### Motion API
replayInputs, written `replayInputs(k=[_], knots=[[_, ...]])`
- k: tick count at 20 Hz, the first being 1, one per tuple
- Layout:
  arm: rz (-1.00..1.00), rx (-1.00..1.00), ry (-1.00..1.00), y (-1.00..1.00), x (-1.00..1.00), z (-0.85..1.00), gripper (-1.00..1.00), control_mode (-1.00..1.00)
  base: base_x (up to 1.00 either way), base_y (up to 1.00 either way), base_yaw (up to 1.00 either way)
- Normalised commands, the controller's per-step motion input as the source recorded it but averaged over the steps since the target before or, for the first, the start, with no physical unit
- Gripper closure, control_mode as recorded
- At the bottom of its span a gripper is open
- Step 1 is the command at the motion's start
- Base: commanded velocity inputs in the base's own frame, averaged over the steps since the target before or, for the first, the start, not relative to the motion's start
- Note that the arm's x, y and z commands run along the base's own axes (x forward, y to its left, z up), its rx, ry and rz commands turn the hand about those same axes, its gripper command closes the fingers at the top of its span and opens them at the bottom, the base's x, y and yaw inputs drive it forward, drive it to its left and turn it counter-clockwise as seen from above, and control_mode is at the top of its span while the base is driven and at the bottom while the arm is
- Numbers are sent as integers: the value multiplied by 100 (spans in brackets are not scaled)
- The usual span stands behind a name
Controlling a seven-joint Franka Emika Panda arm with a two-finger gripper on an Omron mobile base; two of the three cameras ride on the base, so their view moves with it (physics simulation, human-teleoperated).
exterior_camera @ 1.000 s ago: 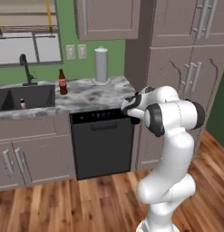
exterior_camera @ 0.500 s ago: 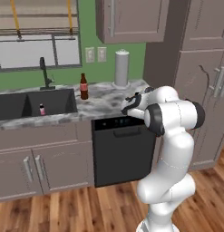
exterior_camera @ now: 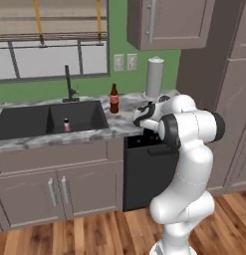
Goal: Place the large bottle from the dining counter next to the other large bottle outside the sink, and place the small bottle from the dining counter next to the other small bottle inside the sink.
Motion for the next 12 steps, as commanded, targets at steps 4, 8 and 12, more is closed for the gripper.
replayInputs(k=[4,8,12], knots=[[0,0,0,0,0,0,100,100,44,56,0],[0,0,0,0,0,0,100,100,39,35,0],[0,0,0,0,0,0,100,100,42,18,0]])
